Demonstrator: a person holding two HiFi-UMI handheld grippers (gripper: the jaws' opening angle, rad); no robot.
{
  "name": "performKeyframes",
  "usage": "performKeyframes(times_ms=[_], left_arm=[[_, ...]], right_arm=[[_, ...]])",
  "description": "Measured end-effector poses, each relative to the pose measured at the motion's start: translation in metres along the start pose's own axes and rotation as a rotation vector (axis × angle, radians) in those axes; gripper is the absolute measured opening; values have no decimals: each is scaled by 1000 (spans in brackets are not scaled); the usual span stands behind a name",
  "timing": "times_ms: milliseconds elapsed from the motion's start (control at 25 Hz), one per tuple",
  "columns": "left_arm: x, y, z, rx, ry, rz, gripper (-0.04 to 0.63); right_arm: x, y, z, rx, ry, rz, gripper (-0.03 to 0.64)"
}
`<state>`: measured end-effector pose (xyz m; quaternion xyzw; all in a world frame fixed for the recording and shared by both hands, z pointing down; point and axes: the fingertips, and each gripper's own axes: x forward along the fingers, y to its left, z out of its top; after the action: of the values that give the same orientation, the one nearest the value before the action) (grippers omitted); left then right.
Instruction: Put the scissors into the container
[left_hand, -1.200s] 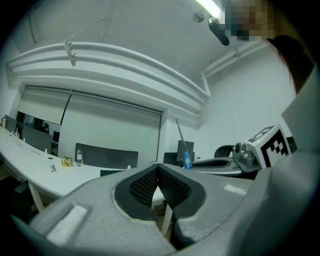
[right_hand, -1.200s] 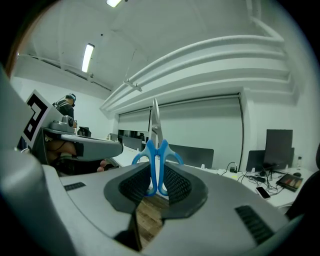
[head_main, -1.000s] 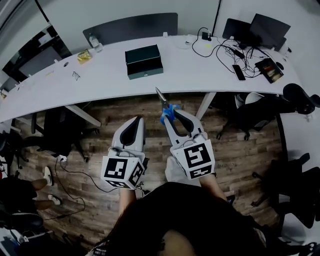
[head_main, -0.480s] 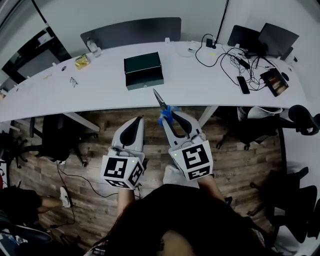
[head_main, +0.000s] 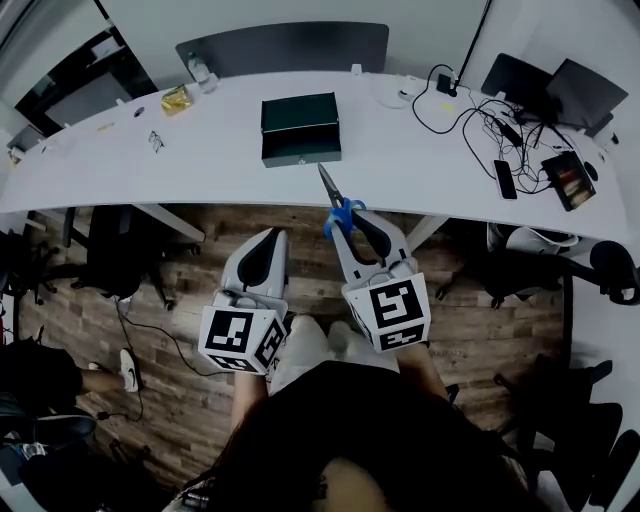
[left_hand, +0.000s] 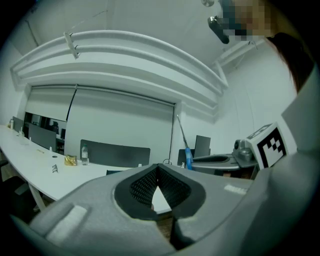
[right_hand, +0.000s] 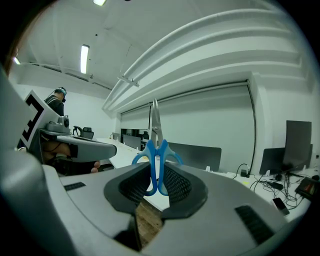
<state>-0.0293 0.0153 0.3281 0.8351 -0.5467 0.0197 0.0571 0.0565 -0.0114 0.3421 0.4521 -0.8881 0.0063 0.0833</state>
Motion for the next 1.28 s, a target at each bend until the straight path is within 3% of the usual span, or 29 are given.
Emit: performKeyframes(times_ms=[400,1280], left_arm=[[18,14,0,4,-6,17,11],[113,73,18,-3,-3,15,11]], right_arm=[[24,-7,0,-6,-11,14,86],[118,-54,11,-35,18,39,86]])
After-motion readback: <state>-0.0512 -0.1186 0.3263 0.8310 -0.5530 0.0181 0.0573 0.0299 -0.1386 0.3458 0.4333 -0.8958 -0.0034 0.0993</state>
